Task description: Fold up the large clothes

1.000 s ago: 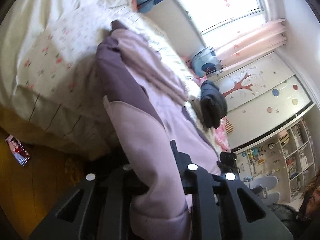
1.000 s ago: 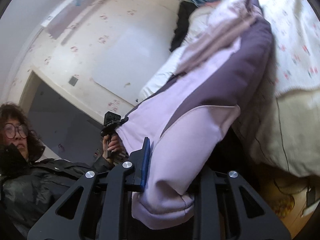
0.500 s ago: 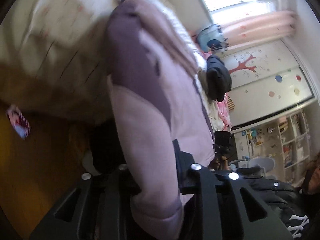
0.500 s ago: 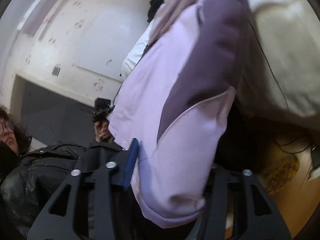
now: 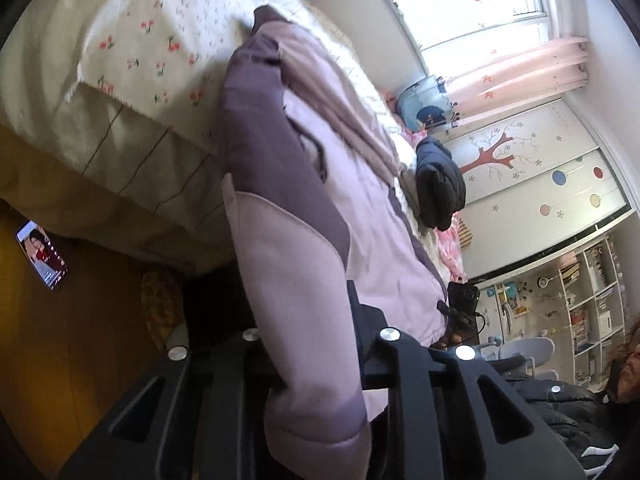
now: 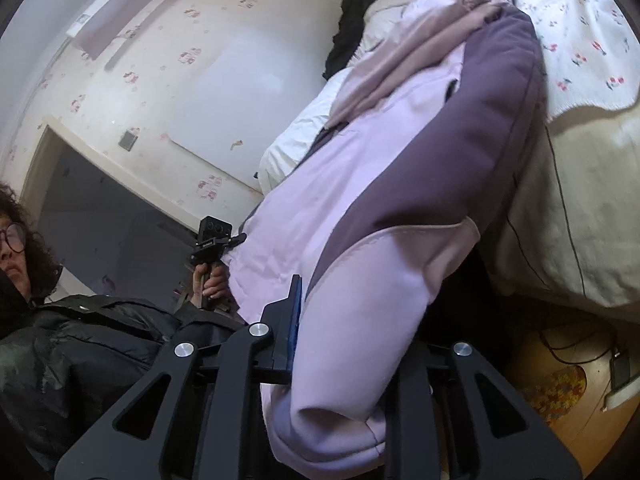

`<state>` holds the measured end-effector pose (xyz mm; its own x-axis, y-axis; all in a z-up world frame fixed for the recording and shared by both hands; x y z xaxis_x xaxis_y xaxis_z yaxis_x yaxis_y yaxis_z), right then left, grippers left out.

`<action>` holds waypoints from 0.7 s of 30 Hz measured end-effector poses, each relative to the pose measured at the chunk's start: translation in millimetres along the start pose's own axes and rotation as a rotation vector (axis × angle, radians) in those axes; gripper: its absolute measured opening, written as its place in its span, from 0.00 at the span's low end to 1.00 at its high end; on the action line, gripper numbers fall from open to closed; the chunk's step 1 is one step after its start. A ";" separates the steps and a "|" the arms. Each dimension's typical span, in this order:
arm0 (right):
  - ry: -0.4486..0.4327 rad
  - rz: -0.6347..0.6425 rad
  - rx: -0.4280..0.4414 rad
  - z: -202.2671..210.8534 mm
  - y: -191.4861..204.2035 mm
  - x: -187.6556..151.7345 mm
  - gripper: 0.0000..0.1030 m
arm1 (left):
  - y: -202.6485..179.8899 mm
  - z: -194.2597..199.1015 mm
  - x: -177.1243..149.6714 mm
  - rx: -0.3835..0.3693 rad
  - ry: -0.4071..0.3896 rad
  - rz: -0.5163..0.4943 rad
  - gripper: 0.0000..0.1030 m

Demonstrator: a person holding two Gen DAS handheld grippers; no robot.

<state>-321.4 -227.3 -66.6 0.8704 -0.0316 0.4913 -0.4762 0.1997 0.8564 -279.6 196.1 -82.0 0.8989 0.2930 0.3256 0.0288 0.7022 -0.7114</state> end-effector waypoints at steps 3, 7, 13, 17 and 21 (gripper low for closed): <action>-0.011 0.003 0.009 2.6 -1.0 1.8 0.19 | 0.5 1.7 1.3 -0.007 -0.001 0.002 0.22; -0.015 -0.005 0.004 4.8 -5.4 0.2 0.19 | 9.1 -0.5 -0.8 -0.013 0.011 0.022 0.22; -0.021 -0.026 0.013 3.9 -13.4 -5.3 0.19 | 13.9 -4.0 -3.5 -0.025 0.022 0.052 0.22; -0.018 -0.049 0.024 4.0 -19.1 -8.5 0.19 | 12.2 -2.5 -3.0 -0.027 0.018 0.054 0.22; -0.019 -0.058 0.032 4.0 -22.3 -10.1 0.19 | 12.6 -2.5 -3.4 -0.023 0.020 0.054 0.22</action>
<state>-320.1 -235.4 -90.0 0.8941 -0.0607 0.4438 -0.4294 0.1655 0.8878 -281.2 202.3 -93.6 0.9079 0.3173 0.2739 -0.0107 0.6707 -0.7416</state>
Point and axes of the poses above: each gripper's, at about its wrist camera, not at the fingertips, and z roughly against the way its jaws point, y to its left, x to its top, the point moved 8 cm from there along -z, roughly the way its jaws point, and after that the axes turned 12 degrees about x, right-handed, at the moved point
